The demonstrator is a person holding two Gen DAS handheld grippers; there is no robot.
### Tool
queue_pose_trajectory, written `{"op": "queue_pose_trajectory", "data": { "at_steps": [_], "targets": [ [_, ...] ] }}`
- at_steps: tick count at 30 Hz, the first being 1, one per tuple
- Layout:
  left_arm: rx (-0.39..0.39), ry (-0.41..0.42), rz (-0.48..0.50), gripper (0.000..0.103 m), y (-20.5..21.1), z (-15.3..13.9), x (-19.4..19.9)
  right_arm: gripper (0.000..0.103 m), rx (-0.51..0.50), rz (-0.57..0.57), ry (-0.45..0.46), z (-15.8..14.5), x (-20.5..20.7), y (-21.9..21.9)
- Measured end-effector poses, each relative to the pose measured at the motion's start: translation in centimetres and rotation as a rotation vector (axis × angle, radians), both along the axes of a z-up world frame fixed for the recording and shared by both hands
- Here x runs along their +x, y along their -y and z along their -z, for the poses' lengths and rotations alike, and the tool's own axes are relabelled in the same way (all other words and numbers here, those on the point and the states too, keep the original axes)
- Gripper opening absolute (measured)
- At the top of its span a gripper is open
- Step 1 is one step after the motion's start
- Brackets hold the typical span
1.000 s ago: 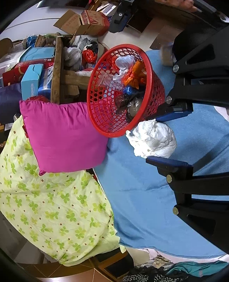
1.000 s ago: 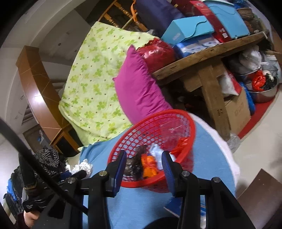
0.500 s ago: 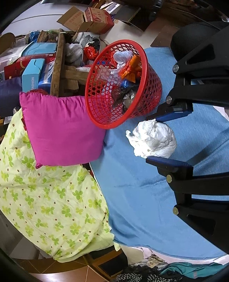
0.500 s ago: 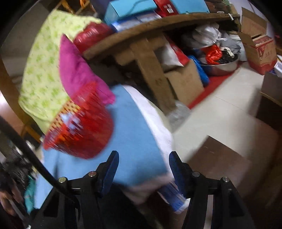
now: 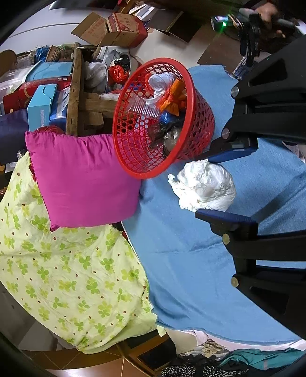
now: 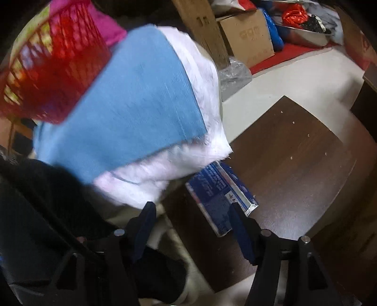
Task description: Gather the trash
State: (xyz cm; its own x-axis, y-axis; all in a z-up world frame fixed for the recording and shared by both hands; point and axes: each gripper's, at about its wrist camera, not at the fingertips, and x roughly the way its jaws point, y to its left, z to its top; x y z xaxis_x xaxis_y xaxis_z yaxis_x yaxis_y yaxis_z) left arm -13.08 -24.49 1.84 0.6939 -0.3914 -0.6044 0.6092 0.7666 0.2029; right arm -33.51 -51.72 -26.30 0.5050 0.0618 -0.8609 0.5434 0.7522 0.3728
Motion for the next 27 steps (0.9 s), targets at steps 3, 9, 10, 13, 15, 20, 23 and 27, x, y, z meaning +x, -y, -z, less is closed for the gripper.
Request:
{"op": "queue_pose_trajectory", "data": {
  "at_steps": [3, 9, 10, 13, 15, 20, 23, 27],
  "targets": [
    [-0.003, -0.002, -0.012, 0.040, -0.7, 0.1, 0.3, 0.072, -0.029, -0.039, -0.053, 1.4, 1.2, -0.7],
    [-0.013, -0.014, -0.031, 0.040, -1.4, 0.3, 0.8, 0.072, -0.165, -0.074, -0.119, 2.8, 2.1, -0.6],
    [-0.013, -0.016, -0.029, 0.040, -1.4, 0.3, 0.8, 0.072, -0.176, -0.074, -0.117, 2.9, 2.1, -0.6],
    [-0.013, -0.015, -0.021, 0.040, -1.1, 0.3, 0.7, 0.071, -0.188, -0.083, -0.114, 3.0, 2.0, -0.7],
    [-0.010, -0.013, -0.016, 0.040, -0.9, 0.2, 0.6, 0.062, -0.182, -0.089, -0.123, 3.9, 2.0, -0.6],
    [-0.007, -0.011, -0.011, 0.040, -0.8, 0.0, 0.4, 0.039, -0.158, -0.082, -0.152, 5.6, 1.4, -0.4],
    [-0.013, -0.012, -0.014, 0.040, -0.9, -0.1, 0.4, 0.035, -0.149, -0.062, -0.126, 5.1, 0.7, 0.0],
    [-0.015, -0.008, -0.014, 0.040, -1.0, -0.3, 0.4, 0.023, -0.116, -0.032, -0.088, 4.1, 0.2, 1.2]
  ]
}}
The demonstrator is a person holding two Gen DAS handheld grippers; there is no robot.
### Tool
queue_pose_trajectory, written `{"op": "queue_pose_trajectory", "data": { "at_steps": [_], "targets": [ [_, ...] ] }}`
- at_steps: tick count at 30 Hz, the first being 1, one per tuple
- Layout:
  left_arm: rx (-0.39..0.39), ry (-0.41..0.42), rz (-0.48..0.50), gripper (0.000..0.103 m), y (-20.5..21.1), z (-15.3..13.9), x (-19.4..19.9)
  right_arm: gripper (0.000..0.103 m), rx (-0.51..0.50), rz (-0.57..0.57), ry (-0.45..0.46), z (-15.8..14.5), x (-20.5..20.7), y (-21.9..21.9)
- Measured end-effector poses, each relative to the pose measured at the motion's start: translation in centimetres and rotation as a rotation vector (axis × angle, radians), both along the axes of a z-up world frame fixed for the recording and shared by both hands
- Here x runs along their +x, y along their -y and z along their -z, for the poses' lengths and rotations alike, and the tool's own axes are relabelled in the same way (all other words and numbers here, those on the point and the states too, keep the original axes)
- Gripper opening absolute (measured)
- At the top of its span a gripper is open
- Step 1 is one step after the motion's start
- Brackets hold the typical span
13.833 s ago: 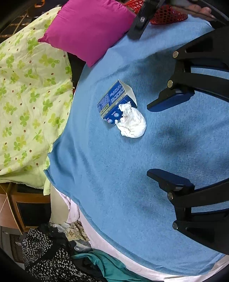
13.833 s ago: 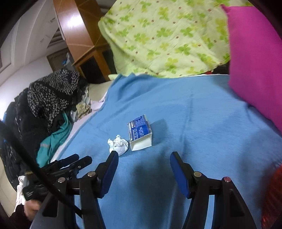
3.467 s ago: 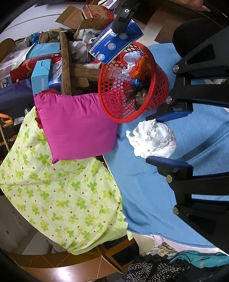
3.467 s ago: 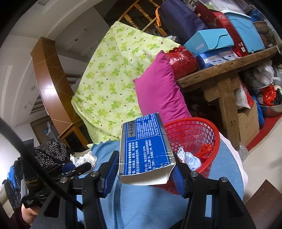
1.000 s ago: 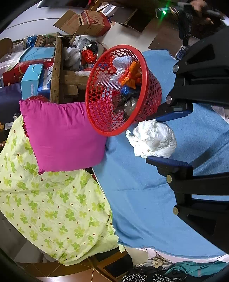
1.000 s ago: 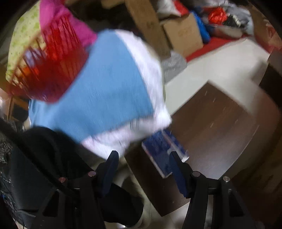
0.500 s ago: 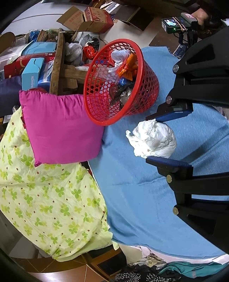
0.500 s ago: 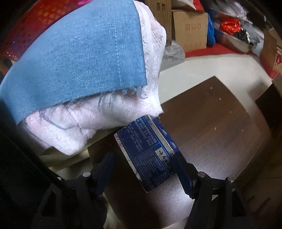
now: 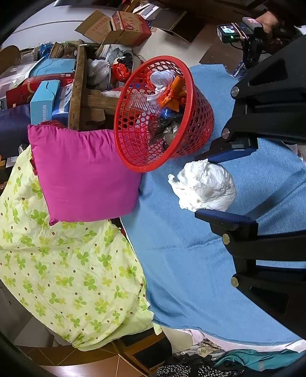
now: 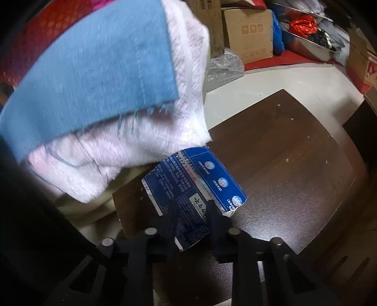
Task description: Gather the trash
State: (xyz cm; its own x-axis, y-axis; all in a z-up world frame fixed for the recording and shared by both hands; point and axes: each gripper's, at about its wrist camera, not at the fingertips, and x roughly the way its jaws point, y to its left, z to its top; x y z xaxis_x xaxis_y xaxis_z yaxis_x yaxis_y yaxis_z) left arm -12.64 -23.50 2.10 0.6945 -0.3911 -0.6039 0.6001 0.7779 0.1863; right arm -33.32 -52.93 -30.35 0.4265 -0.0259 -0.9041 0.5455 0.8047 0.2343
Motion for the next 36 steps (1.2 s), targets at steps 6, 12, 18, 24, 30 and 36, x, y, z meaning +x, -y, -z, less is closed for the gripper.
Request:
{"op": "queue_pose_trajectory", "data": {
  "at_steps": [6, 12, 18, 24, 30, 36],
  "targets": [
    [0.000, -0.011, -0.007, 0.040, 0.0, 0.3, 0.2, 0.014, 0.025, 0.031, 0.037, -1.8, -1.5, 0.4],
    [-0.003, -0.008, -0.004, 0.040, 0.1, 0.2, 0.1, 0.010, 0.026, 0.044, 0.065, -3.4, -2.1, 0.5],
    [0.000, -0.009, -0.003, 0.040, 0.0, 0.3, 0.1, 0.012, 0.042, 0.042, 0.079, -2.6, -2.1, 1.0],
    [0.009, -0.017, -0.001, 0.040, 0.3, 0.8, 0.1, 0.020, 0.115, 0.017, 0.036, -0.9, -0.8, 1.5],
    [0.018, -0.022, 0.003, 0.041, 0.6, 1.2, 0.0, 0.025, 0.122, -0.019, 0.040, -0.1, -0.2, 0.8],
    [0.023, -0.026, 0.000, 0.041, 0.6, 1.4, 0.0, 0.080, 0.108, -0.032, 0.095, -0.6, 0.1, 0.6]
  ]
}}
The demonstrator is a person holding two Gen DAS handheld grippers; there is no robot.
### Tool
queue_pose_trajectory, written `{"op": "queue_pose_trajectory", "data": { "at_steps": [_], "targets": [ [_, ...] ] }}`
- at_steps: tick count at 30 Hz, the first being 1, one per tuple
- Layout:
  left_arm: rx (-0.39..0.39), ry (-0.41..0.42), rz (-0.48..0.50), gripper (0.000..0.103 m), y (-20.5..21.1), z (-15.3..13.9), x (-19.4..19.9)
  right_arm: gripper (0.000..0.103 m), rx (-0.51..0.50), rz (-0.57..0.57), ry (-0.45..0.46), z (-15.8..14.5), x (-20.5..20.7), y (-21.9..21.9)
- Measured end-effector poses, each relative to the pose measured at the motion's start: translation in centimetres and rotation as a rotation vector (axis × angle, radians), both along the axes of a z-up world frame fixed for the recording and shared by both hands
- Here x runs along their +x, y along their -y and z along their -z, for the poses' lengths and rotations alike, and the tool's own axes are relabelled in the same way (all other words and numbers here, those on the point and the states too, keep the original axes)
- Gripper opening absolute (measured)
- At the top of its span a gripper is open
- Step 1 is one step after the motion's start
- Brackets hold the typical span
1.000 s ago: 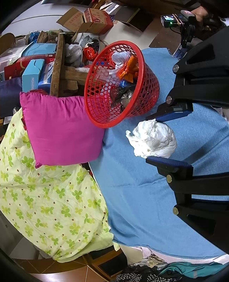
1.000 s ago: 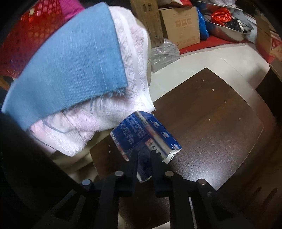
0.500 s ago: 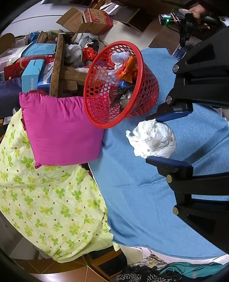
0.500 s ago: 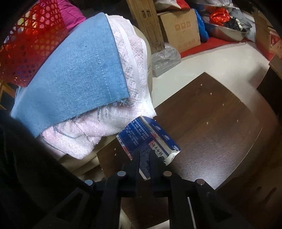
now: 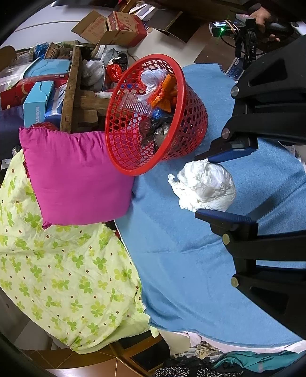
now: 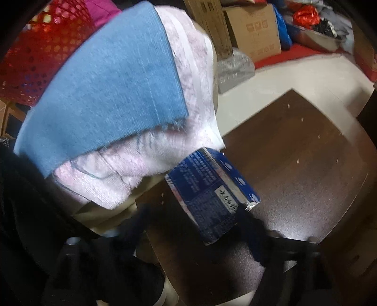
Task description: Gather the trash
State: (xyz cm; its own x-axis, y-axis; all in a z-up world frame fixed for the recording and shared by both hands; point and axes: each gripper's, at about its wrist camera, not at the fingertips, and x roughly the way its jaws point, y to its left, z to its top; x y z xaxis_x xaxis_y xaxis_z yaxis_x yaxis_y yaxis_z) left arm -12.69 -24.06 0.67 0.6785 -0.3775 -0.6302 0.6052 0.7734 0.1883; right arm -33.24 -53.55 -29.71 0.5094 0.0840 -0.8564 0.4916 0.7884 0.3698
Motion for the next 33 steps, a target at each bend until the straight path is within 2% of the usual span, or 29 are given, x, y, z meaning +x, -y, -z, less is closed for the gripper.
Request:
{"op": "queue_pose_trajectory", "data": {
  "at_steps": [3, 12, 20, 24, 28, 29, 31, 33],
  "targets": [
    [0.001, -0.001, 0.004, 0.041, 0.1, 0.1, -0.1, 0.080, 0.002, -0.036, -0.021, 0.2, 0.5, -0.2],
    [0.009, -0.009, 0.000, 0.041, 0.1, 0.4, 0.1, 0.080, -0.201, -0.118, -0.092, -0.5, 3.4, -1.2],
    [0.019, -0.013, 0.009, 0.041, 0.5, 0.7, -0.1, 0.080, -0.117, -0.191, -0.173, 1.3, 6.0, -1.2],
    [0.024, -0.014, 0.009, 0.041, 0.6, 0.8, -0.1, 0.080, -0.140, -0.224, -0.210, 2.2, 6.8, -2.6],
    [0.024, -0.019, 0.012, 0.041, 0.7, 0.9, -0.1, 0.080, -0.171, -0.187, -0.223, 2.8, 6.9, -2.9],
    [0.024, -0.018, 0.014, 0.041, 0.7, 1.0, -0.2, 0.079, -0.174, -0.173, -0.240, 3.1, 6.8, -3.0],
    [0.022, -0.020, 0.019, 0.041, 0.7, 0.9, -0.2, 0.066, -0.203, -0.151, -0.264, 3.5, 6.8, -3.1],
    [0.021, -0.017, 0.020, 0.041, 0.7, 0.8, -0.2, 0.063, -0.196, -0.125, -0.243, 3.2, 6.4, -3.1]
  ]
}}
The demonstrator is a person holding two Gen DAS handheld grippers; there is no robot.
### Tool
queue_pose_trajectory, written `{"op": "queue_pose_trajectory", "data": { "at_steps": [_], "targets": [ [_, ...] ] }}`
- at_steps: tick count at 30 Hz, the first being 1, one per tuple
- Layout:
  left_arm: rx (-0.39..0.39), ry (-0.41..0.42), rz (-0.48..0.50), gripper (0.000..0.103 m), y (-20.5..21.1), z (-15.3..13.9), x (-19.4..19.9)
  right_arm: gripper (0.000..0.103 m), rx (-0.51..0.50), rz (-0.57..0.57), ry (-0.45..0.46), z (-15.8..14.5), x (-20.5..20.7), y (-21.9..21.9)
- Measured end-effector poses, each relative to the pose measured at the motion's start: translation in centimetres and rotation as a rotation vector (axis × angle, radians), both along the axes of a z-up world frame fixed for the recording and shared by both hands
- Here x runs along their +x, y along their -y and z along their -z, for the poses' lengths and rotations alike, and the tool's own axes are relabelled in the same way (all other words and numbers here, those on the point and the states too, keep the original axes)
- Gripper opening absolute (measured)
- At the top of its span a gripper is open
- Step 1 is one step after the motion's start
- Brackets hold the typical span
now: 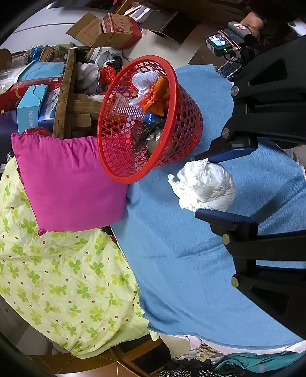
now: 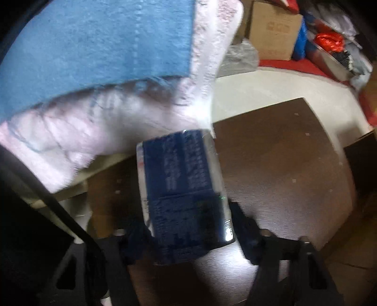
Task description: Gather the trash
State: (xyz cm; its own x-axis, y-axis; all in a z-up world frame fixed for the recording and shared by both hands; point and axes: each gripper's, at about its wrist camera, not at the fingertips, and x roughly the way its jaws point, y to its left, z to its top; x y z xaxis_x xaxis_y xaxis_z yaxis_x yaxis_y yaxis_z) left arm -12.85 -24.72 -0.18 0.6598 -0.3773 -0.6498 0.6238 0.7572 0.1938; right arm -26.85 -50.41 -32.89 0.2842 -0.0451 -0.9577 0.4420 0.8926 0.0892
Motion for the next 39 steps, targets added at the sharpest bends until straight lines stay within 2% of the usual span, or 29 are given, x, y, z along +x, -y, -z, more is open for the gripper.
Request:
{"op": "queue_pose_trajectory", "data": {
  "at_steps": [3, 6, 11, 18, 21, 24, 29, 39],
  "targets": [
    [-0.012, -0.012, -0.006, 0.041, -0.3, -0.1, 0.3, 0.062, 0.013, 0.030, 0.034, -0.6, -0.8, 0.5],
    [-0.018, -0.007, -0.015, 0.041, -0.5, -0.4, 0.4, 0.062, 0.042, 0.104, 0.109, -3.0, -2.5, 1.4],
    [-0.036, 0.019, -0.012, 0.041, -0.5, -1.5, 0.0, 0.062, 0.063, 0.190, 0.296, -10.1, -3.6, 2.3],
    [-0.055, 0.064, 0.001, 0.041, -0.2, -3.2, -0.6, 0.062, 0.033, 0.152, 0.630, -22.9, -4.3, 1.2],
    [-0.062, 0.077, 0.006, 0.041, 0.0, -3.9, -0.9, 0.062, -0.004, 0.132, 0.677, -25.8, -2.8, 1.7],
    [-0.061, 0.085, 0.012, 0.041, 0.1, -4.1, -0.9, 0.062, 0.058, 0.122, 0.725, -27.2, -2.7, 1.4],
    [-0.058, 0.098, 0.025, 0.041, 0.7, -4.7, -1.0, 0.062, 0.085, 0.090, 0.812, -29.0, -2.4, 1.2],
    [-0.058, 0.151, 0.077, 0.041, 3.2, -6.7, -1.2, 0.062, 0.086, 0.026, 0.910, -32.7, -0.6, -0.5]
  ]
}}
